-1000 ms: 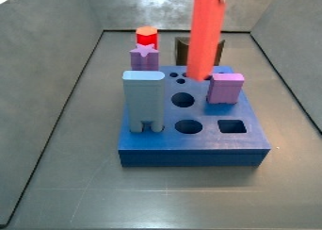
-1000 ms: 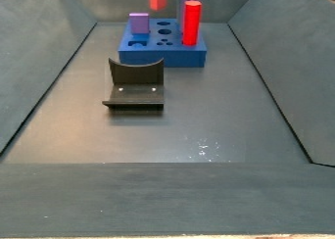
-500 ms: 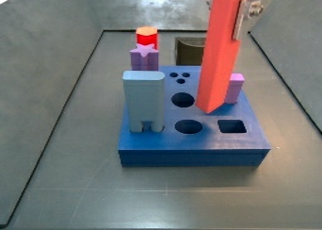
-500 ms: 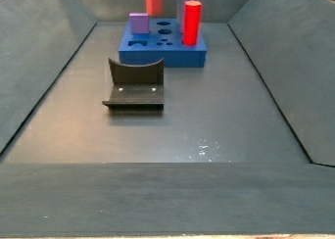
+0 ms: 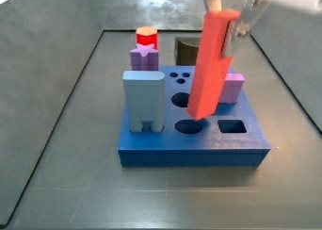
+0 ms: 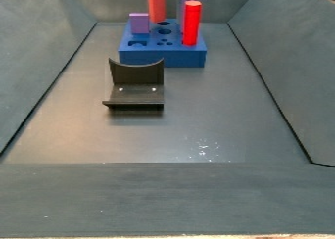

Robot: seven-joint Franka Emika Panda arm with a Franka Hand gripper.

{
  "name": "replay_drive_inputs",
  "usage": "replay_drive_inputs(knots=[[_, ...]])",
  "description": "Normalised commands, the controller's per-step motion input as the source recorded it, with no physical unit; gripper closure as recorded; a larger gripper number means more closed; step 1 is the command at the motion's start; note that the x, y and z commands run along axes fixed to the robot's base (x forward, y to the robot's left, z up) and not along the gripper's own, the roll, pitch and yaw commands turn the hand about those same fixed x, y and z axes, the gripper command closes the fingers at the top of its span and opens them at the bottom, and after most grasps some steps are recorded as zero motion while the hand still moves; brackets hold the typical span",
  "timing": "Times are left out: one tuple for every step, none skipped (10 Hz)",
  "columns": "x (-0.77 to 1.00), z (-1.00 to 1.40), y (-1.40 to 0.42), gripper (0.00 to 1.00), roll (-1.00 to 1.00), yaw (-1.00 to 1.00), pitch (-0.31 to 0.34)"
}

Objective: Pick up the rectangle object. Move up. Move to above the board. Insert the rectangle object.
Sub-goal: Insert the rectangle object.

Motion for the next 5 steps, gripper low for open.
replay_drive_inputs(knots=[[0.85, -0.17, -0.09, 1.00, 0.19, 0.00, 0.291], [0.94, -0.03, -0.16, 1.00, 0.11, 0.00, 0.134], [0.91, 0.00, -0.20, 1.00, 0.04, -0.13, 0.014], [0.95, 0.00, -0.18, 1.00, 0.00, -0.16, 0.000], [0.71, 0.01, -0.11, 1.00, 0.00, -0.41, 0.000]])
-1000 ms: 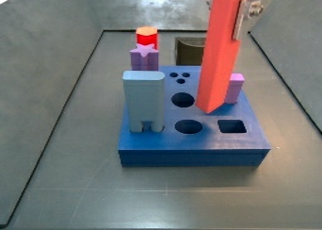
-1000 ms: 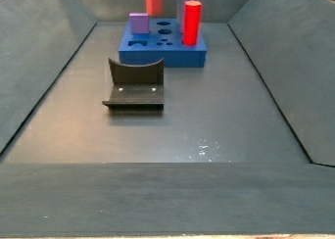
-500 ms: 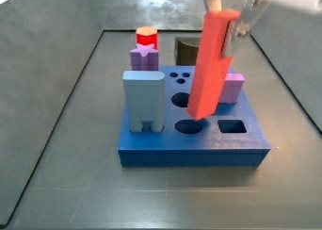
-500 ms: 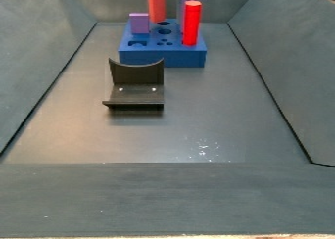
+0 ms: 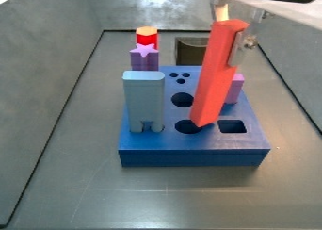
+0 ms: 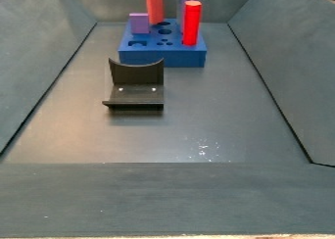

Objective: Pick up the rectangle object. Move up. Move to above the board. Insert the rectangle object.
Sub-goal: Insert the rectangle object.

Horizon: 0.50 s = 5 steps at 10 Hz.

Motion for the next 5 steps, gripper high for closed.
replay_drive_inputs(knots=[[0.57, 0.00, -0.07, 1.00, 0.00, -0.56, -0.044], [0.44, -0.06, 0.00, 1.00, 0.06, -0.70, -0.073], [0.40, -0.05, 0.00, 1.00, 0.05, -0.74, -0.106], [0.47, -0.06, 0.00, 1.00, 0.05, -0.67, -0.127], [0.50, -0.06, 0.00, 1.00, 0.06, -0.65, -0.109]])
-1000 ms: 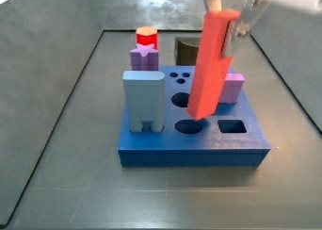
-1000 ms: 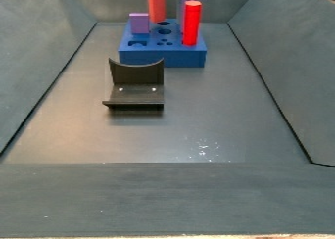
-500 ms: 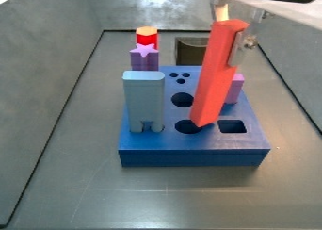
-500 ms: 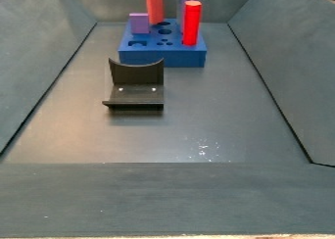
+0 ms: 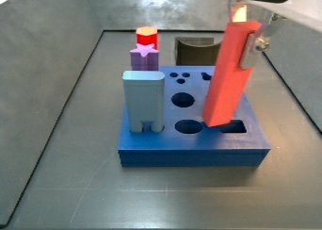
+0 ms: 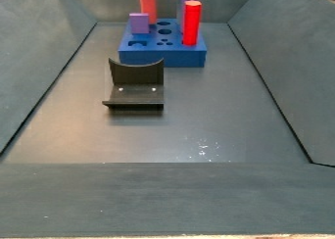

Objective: Pick up the rectangle object. Move up. Move to above the board. Insert the rectangle object.
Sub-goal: Insert the rectangle object.

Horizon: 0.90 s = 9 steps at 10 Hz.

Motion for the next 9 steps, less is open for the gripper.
replay_drive_inputs(knots=[[0.55, -0.06, -0.01, 1.00, 0.07, -0.62, -0.079], [0.56, -0.06, -0.01, 1.00, 0.07, -0.60, -0.076], [0.53, -0.10, -0.01, 1.00, 0.09, -0.63, -0.067], [0.45, -0.11, 0.00, 1.00, 0.10, -0.70, -0.063], [0.53, -0.25, -0.02, 1.00, 0.16, -0.63, -0.114], [0.68, -0.34, -0.03, 1.00, 0.15, -0.43, -0.251], [0.75, -0.30, -0.01, 1.00, 0.09, -0.28, -0.373], [0.75, -0.20, 0.00, 1.00, 0.04, -0.23, -0.434], [0.71, -0.13, 0.00, 1.00, 0.02, -0.23, -0.469]])
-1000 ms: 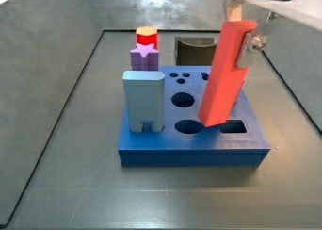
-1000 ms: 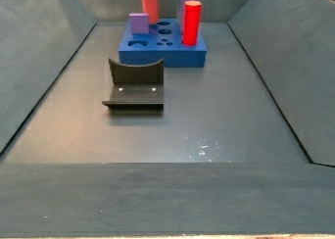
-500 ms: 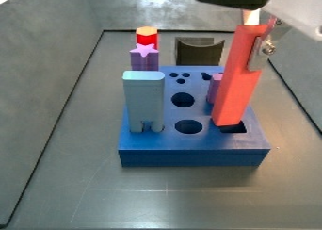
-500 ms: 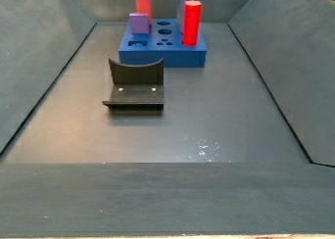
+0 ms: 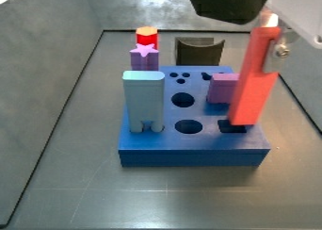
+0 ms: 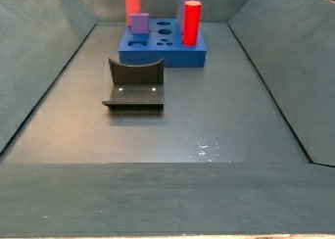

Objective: Pick up the rectangle object. Move up. Move to above the board. Insert the rectangle object.
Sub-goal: Insert the rectangle object.

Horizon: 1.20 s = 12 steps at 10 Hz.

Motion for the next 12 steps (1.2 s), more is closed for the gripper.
replay_drive_inputs(knots=[[0.71, -0.15, 0.00, 1.00, 0.05, -0.24, -0.437], [0.56, 0.11, -0.28, 1.00, 0.23, -0.05, 0.257], [0.23, 0.15, -0.18, 1.00, 0.20, -0.01, 0.274], [0.21, 0.09, -0.19, 1.00, 0.20, 0.00, 0.249], [0.15, 0.02, -0.14, 1.00, 0.35, 0.06, 0.354], [0.02, 0.13, -0.21, 1.00, 0.48, 0.11, 0.420], [0.00, 0.00, -0.29, 1.00, 0.41, 0.19, 0.374], [-0.11, -0.07, -0.34, 1.00, 0.09, 0.26, 0.211], [0.00, 0.00, -0.27, 1.00, -0.02, 0.29, 0.029], [0.00, -0.07, -0.15, 1.00, -0.04, 0.25, 0.063], [-0.18, -0.08, -0.01, 1.00, -0.06, 0.29, 0.046], [-0.34, 0.00, 0.00, 1.00, -0.09, 0.26, 0.034]])
